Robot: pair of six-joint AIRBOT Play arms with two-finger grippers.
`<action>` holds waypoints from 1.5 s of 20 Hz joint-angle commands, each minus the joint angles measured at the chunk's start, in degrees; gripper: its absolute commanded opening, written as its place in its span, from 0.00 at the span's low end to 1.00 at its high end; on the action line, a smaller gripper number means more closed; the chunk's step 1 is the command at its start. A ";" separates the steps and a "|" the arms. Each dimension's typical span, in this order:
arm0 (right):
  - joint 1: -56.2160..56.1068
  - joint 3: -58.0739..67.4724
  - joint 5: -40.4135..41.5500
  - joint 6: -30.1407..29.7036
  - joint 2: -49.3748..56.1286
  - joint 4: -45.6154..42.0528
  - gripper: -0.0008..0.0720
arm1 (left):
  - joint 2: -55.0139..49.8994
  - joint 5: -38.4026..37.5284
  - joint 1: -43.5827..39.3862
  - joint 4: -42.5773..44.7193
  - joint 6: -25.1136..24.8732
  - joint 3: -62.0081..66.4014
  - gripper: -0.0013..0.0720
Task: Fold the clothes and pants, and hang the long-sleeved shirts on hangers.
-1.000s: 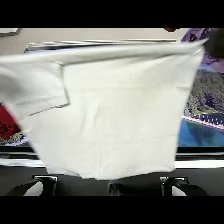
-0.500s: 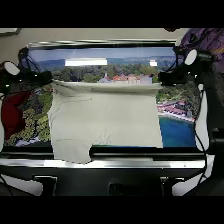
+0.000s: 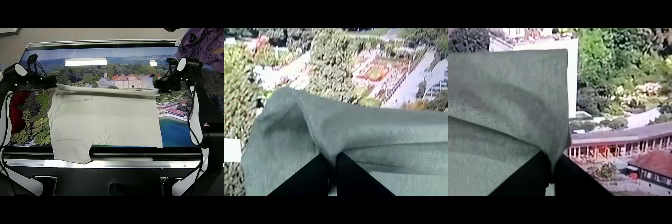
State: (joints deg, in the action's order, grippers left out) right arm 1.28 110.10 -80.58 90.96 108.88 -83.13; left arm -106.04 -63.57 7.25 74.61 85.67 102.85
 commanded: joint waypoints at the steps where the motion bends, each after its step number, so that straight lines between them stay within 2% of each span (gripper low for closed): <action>1: -0.04 -0.13 -9.79 0.20 0.24 -0.04 0.06 | -0.24 -12.96 0.42 3.76 1.51 0.20 0.04; 3: -0.07 -0.13 -11.13 0.37 0.33 -0.04 0.06 | -0.28 -16.96 0.39 4.96 1.51 0.15 0.04; 8: -0.07 -0.13 -14.58 0.44 3.45 0.63 0.06 | -1.68 -21.16 0.39 4.94 1.53 -0.09 0.05; 20: -0.04 -0.15 -19.26 1.03 8.09 1.51 0.06 | -6.14 -26.43 0.04 4.92 1.55 -0.09 0.05; 21: -0.07 -0.15 -19.61 1.03 8.28 1.57 0.06 | -6.27 -26.38 -0.02 4.92 1.55 -0.09 0.05; 22: -0.04 -0.15 -19.85 1.03 8.46 1.68 0.12 | -6.40 -26.38 -0.07 4.92 1.55 -0.09 0.05; 23: -0.07 -0.13 -19.80 1.03 8.61 1.73 0.28 | -6.47 -26.29 -0.09 4.98 1.77 -0.09 0.19; 25: 0.02 -0.13 -19.71 1.01 8.39 1.79 0.57 | -6.27 -26.32 0.22 5.64 3.50 0.55 0.84; 26: 0.48 -0.13 -19.80 0.98 7.72 2.45 0.68 | -5.84 -26.91 0.74 5.79 3.93 1.33 0.94; 30: 6.56 -0.13 -19.26 -1.05 0.70 8.44 0.69 | 1.62 -28.98 7.39 3.82 4.57 0.81 0.94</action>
State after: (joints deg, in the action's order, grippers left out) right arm 4.10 109.97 -100.20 91.44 113.56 -78.94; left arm -108.66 -91.11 10.72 80.01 89.45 104.12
